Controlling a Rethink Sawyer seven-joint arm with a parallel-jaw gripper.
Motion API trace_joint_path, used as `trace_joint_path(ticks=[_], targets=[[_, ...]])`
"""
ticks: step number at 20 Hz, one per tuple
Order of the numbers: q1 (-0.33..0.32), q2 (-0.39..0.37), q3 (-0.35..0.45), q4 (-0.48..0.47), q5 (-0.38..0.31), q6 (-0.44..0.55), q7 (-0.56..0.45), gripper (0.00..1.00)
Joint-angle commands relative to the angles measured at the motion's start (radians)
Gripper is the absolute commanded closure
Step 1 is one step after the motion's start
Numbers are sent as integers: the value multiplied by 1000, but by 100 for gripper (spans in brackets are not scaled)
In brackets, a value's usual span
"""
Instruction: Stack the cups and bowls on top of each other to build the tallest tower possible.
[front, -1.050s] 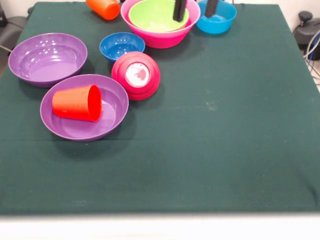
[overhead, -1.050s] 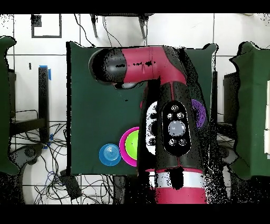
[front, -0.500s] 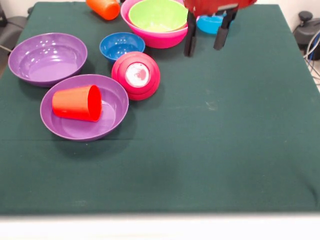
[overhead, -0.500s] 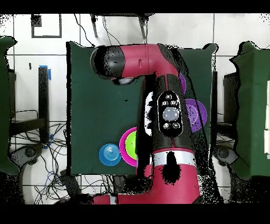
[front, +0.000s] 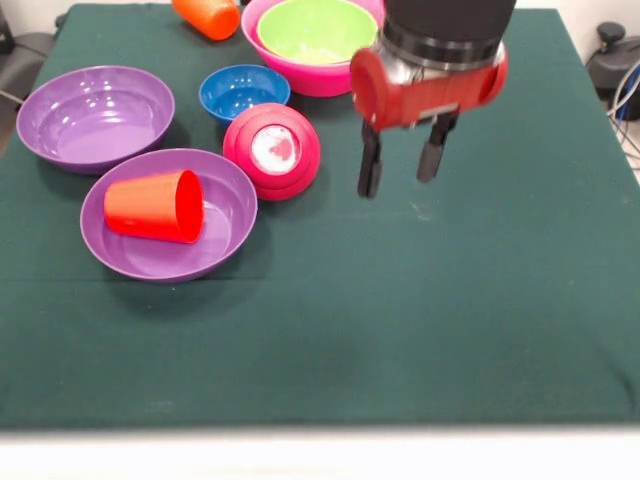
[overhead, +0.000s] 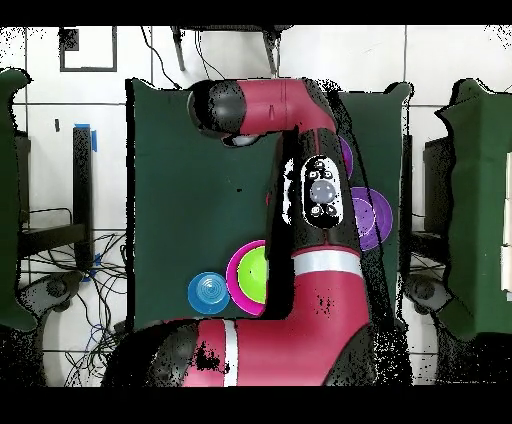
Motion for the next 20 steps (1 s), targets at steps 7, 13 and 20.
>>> trace_joint_path(ticks=[7,13,20], targets=[[-34,124,76,-249,-88,79,-244,0],[-27,133,62,-291,-77,164,-249,0],[-46,16,51,-153,-25,244,-239,0]])
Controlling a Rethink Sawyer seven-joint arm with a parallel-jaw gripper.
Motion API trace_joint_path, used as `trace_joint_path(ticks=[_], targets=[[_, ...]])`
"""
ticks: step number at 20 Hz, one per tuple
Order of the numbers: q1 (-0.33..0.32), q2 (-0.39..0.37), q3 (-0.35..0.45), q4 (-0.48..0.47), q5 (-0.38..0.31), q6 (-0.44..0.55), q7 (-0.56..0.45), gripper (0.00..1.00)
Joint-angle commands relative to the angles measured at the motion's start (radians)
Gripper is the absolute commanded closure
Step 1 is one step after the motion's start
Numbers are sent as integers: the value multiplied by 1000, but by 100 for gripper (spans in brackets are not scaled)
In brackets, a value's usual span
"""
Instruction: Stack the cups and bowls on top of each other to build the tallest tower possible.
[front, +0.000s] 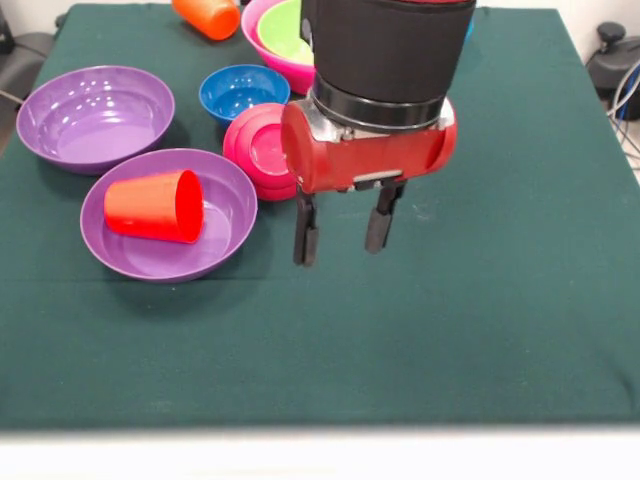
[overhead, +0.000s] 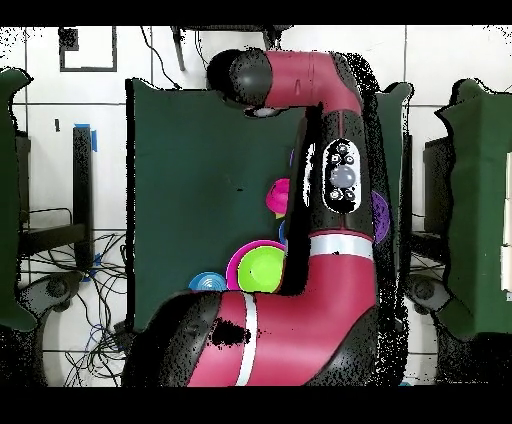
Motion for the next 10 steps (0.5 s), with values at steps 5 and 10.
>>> trace_joint_path(ticks=[5,10], targets=[[-25,-101,43,51,-48,268,-292,0],[-82,-138,40,131,-65,230,-358,0]])
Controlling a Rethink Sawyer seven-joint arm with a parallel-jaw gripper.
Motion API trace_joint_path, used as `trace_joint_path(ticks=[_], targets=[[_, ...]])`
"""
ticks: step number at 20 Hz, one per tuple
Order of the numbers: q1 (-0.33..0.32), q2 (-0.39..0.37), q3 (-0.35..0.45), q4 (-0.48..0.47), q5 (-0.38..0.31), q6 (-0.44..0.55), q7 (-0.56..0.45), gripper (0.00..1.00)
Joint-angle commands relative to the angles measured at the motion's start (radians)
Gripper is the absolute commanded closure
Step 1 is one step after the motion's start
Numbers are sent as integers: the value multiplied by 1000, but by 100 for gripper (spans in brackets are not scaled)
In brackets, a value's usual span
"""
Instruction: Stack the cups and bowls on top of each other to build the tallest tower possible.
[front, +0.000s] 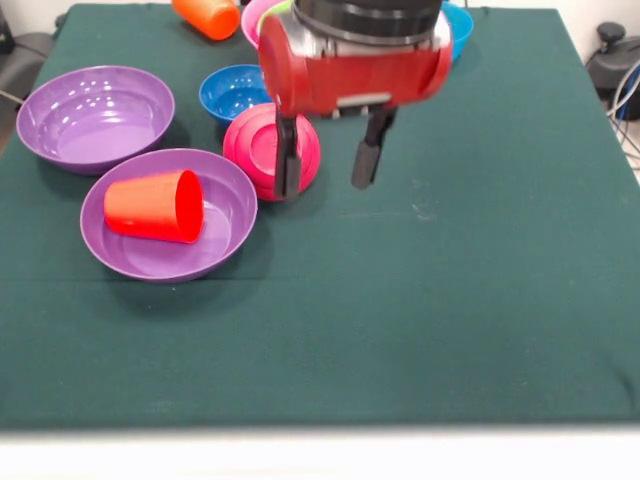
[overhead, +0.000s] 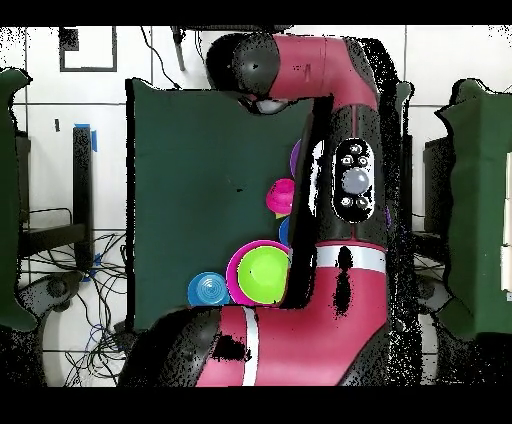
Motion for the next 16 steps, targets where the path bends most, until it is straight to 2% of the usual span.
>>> trace_joint_path(ticks=[1,7,11,16], targets=[[-88,-74,44,158,-64,72,-370,0],[-181,-120,88,317,-67,-59,-446,0],[-222,-140,89,380,-78,-80,-416,0],[-280,-152,106,458,-98,-154,-392,0]])
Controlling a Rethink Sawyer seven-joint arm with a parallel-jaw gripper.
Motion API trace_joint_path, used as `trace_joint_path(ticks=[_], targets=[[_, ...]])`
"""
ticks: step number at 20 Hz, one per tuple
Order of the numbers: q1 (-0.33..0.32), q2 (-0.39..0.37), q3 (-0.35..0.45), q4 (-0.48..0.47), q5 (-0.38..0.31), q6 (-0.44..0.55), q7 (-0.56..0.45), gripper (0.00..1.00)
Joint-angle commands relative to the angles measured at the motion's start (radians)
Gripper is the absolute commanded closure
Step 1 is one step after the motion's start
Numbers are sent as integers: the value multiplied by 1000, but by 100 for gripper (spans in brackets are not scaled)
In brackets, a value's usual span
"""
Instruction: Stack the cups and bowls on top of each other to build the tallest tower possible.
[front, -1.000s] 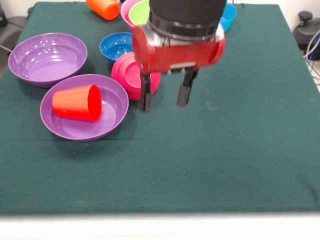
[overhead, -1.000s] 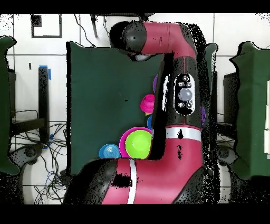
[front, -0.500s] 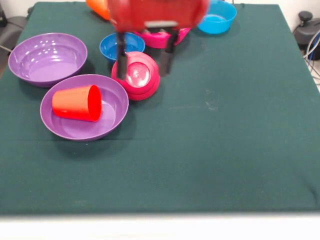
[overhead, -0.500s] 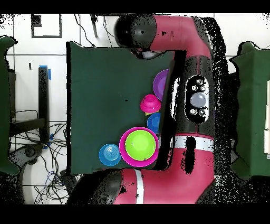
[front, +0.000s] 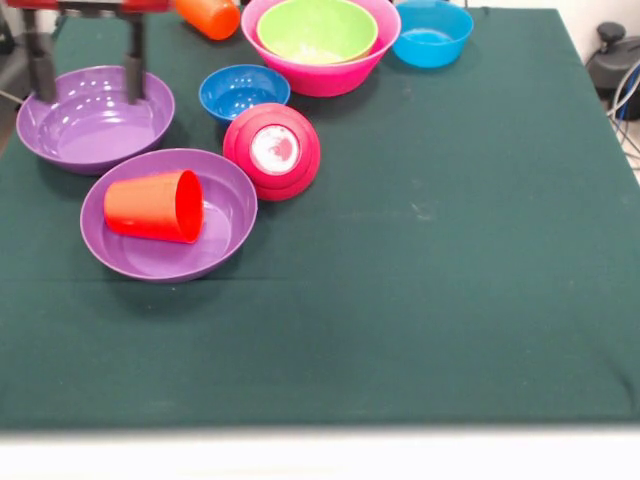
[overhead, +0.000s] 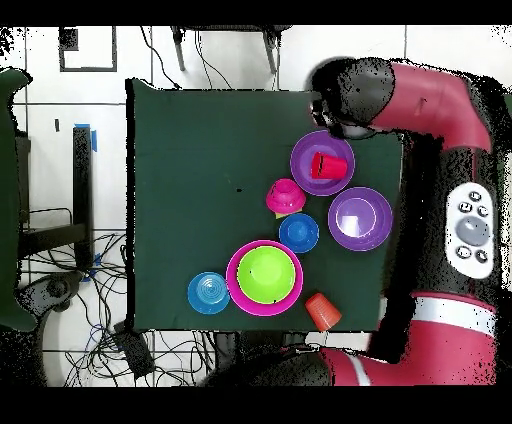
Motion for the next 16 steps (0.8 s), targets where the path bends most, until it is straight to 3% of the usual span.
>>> trace_joint_path(ticks=[1,3,10,16], targets=[[-62,-6,109,249,-96,-103,-353,0],[-80,5,126,273,-93,-111,-345,0],[-54,9,117,307,-118,-123,-228,0],[-65,49,137,301,-142,-150,-230,0]])
